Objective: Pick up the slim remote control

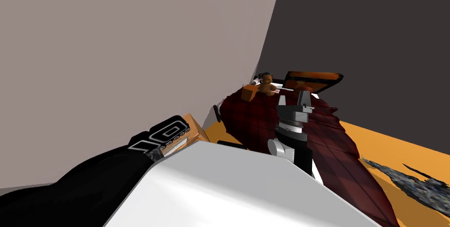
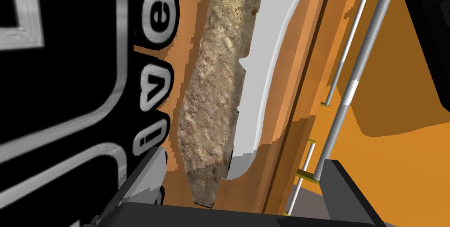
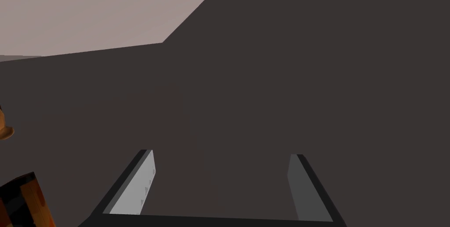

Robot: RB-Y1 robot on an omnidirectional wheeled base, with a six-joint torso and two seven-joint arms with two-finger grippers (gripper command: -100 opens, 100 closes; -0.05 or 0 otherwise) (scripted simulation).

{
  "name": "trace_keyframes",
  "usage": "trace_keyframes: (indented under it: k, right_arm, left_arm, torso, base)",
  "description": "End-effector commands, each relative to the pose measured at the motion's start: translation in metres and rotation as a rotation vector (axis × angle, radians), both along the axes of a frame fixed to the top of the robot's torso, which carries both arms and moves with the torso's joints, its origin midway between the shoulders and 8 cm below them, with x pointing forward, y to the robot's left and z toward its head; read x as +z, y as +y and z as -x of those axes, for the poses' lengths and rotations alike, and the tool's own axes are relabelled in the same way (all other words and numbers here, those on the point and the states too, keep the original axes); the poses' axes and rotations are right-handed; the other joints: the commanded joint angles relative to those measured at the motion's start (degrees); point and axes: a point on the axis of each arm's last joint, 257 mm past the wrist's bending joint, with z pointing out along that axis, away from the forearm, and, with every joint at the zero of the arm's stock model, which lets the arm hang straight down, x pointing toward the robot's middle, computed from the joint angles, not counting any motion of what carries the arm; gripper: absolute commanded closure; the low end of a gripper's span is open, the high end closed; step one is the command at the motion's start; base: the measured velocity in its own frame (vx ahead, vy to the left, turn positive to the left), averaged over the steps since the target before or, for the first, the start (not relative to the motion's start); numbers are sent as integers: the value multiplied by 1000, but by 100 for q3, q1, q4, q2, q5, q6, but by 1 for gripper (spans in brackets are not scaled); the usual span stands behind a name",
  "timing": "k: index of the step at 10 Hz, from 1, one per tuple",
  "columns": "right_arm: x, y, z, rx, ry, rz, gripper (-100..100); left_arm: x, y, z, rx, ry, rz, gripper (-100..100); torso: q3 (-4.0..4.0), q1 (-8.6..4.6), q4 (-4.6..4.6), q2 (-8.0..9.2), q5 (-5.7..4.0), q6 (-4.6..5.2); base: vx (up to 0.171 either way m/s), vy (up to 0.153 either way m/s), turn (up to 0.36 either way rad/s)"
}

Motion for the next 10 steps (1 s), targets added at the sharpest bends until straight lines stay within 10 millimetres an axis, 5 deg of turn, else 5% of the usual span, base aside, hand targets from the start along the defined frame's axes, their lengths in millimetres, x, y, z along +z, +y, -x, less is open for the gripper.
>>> trace_keyframes:
  k: [1, 10]
  right_arm:
    - [0, 0, 0, 0, 0, 0, 0]
    - [0, 0, 0, 0, 0, 0, 0]
  left_arm:
    - [-8, -7, 14, 3, 48, 47, -100]
    - [-35, -41, 56, 2, 216, 234, -100]
  torso:
    - [0, 0, 0, 0, 0, 0]
    - [0, 6, 0, 1, 2, 0]
  base:
    - [48, 30, -103]
    - [53, 50, -122]
